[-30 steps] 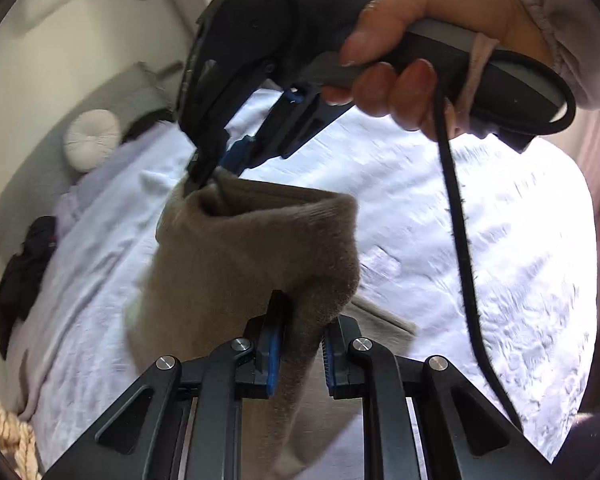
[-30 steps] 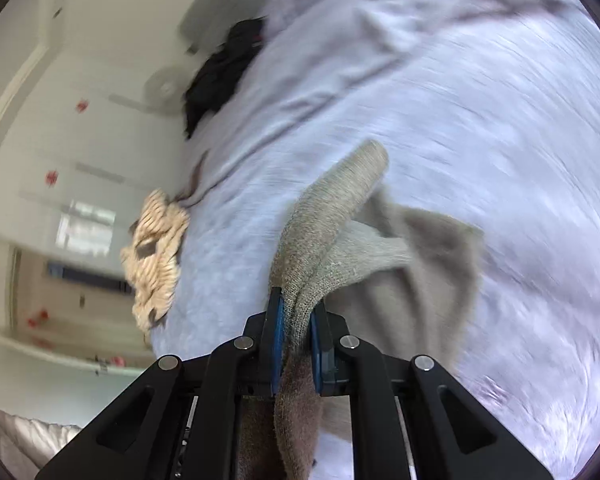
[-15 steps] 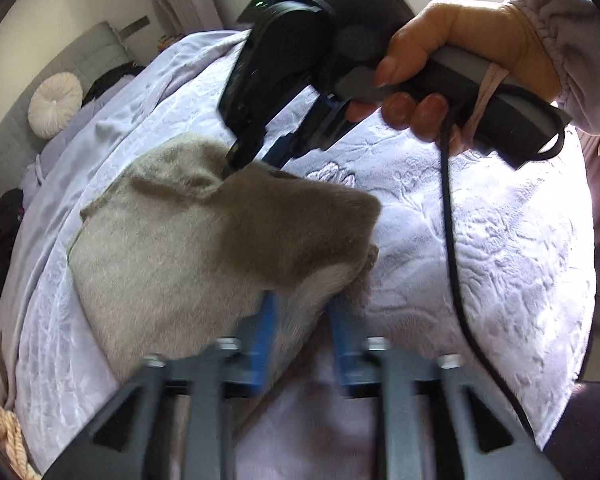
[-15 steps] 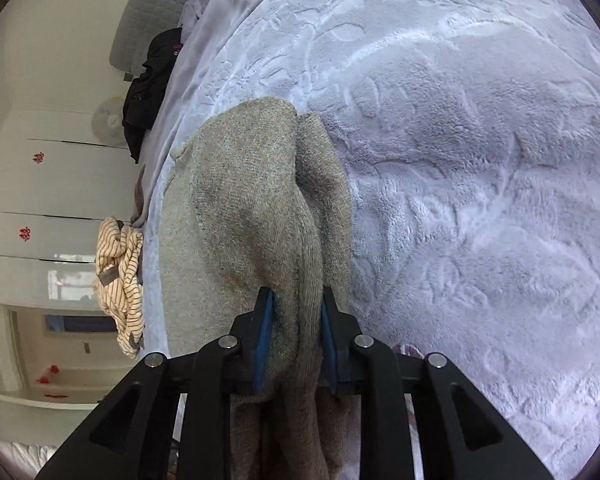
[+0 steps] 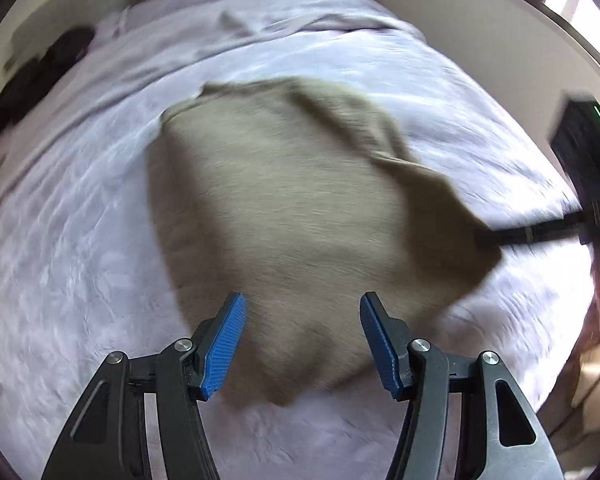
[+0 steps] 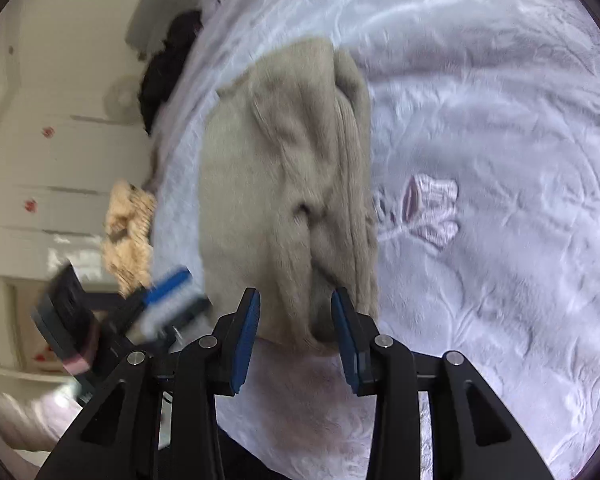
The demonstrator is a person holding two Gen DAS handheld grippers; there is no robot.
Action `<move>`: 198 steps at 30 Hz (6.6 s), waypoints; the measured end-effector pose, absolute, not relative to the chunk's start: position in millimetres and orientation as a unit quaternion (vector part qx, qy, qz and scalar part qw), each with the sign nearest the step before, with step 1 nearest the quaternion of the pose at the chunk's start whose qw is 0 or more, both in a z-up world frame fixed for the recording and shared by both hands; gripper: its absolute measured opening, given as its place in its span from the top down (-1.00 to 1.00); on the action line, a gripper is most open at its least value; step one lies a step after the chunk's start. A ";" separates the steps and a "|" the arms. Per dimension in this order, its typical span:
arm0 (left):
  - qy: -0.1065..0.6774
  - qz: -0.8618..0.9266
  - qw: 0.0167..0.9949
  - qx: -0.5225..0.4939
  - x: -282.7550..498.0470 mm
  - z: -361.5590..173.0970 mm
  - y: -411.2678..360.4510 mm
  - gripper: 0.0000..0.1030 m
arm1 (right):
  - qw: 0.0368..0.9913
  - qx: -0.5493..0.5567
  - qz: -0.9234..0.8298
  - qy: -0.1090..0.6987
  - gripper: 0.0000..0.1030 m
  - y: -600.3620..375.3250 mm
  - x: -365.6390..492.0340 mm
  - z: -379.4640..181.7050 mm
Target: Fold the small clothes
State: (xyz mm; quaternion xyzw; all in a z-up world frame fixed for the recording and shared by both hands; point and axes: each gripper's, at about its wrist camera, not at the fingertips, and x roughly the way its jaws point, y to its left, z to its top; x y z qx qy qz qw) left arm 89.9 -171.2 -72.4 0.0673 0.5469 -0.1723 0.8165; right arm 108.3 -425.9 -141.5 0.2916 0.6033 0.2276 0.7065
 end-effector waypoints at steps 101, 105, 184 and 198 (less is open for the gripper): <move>0.656 -0.231 0.701 -0.158 204.0 -181.0 -74.4 -0.67 | 0.721 0.261 0.222 0.602 -0.48 -446.8 195.0 -149.4; 0.661 -0.250 0.692 -0.147 214.0 -193.1 -79.0 -0.67 | 0.706 0.261 0.249 0.609 -0.48 -439.0 217.8 -166.7; 0.624 -0.087 0.776 0.000 29.2 -85.5 73.8 -0.99 | 0.745 0.058 0.132 0.651 -0.52 -261.9 8.4 -89.5; 0.630 -0.031 0.776 0.001 41.3 -79.9 79.6 -0.99 | 0.784 0.026 0.080 0.615 -0.99 -218.3 -22.6 -57.3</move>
